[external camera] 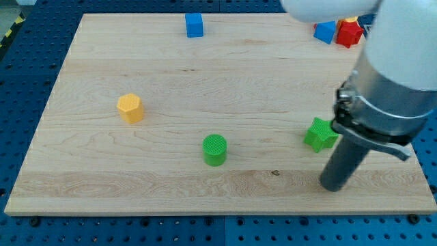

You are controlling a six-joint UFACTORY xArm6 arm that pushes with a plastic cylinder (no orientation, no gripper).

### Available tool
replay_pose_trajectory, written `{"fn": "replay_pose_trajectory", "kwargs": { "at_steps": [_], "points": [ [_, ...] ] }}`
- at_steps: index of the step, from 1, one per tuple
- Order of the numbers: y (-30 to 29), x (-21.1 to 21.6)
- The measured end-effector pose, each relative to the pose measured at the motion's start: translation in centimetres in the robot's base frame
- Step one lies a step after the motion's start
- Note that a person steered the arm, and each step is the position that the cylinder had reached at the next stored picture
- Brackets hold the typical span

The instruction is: Place the green star towards the top right side of the green circle

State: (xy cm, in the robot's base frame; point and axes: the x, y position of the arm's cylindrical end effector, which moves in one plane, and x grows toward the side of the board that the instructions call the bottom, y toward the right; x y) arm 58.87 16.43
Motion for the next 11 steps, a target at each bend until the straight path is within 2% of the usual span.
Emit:
{"fn": "replay_pose_trajectory", "kwargs": {
  "at_steps": [1,2,4,6,8,11],
  "points": [
    [2.5,-0.7],
    [4.7,-3.6],
    [0.0,-5.4],
    [-0.1,-9.0],
    [-4.3,-9.0],
    [-7.2,-10.3]
  ]
}}
